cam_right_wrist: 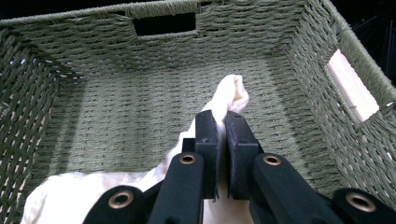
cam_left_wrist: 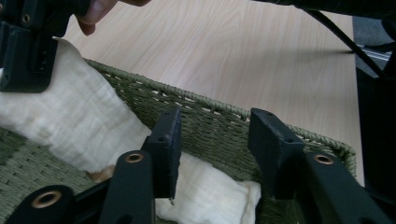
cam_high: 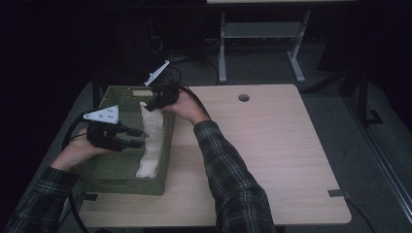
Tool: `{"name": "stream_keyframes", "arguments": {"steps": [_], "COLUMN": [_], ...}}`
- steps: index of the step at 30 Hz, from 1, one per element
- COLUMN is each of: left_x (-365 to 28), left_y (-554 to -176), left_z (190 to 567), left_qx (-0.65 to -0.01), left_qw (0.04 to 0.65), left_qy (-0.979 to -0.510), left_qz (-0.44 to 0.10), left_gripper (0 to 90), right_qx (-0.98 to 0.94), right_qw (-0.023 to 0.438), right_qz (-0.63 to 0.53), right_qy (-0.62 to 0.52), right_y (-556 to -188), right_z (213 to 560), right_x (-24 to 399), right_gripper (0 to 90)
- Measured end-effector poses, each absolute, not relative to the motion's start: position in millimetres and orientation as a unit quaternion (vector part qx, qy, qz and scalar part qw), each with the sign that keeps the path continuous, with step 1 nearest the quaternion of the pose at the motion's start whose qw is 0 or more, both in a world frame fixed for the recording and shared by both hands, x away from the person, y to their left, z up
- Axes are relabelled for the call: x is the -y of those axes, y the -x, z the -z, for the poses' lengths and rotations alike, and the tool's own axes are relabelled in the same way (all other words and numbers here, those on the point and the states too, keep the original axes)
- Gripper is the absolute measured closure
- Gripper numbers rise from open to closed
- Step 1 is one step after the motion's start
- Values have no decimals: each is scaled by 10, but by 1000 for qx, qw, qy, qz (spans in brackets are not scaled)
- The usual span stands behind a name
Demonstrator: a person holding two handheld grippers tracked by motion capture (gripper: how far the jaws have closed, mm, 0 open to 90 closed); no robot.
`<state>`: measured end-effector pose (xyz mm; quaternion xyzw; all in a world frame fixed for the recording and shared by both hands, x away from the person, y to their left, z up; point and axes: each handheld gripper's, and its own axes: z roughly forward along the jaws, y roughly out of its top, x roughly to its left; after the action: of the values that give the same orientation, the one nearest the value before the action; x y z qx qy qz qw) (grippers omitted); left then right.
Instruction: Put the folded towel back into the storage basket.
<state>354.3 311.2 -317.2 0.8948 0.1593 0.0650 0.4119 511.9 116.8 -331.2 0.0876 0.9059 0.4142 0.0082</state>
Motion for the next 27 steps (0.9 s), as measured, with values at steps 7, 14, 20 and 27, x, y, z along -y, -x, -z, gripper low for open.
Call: {"name": "stream_keyframes", "arguments": {"steps": [7, 14, 20, 27], "left_x": [-3102, -3087, -3086, -3065], "left_y": [-3541, -3557, -3550, -3562], "left_z": [3170, 3176, 3172, 3167], "left_qx": [-160, -159, -161, -164], "left_qw": [416, 416, 418, 421], "left_qy": [-893, -893, -892, -890], "left_qz": [-68, -66, -66, -65], "left_gripper": [456, 448, 447, 425], "right_qx": [-906, -905, -897, -893], "right_qw": [16, 27, 42, 48], "right_qz": [-413, -414, -425, -430], "right_qy": [-95, -99, -112, -125], "right_y": [-5162, -5278, -5298, -5294], "right_z": [3309, 3281, 3253, 3215], "right_x": [-1140, -1128, -1121, -1050], "right_gripper": [852, 846, 714, 592]}}
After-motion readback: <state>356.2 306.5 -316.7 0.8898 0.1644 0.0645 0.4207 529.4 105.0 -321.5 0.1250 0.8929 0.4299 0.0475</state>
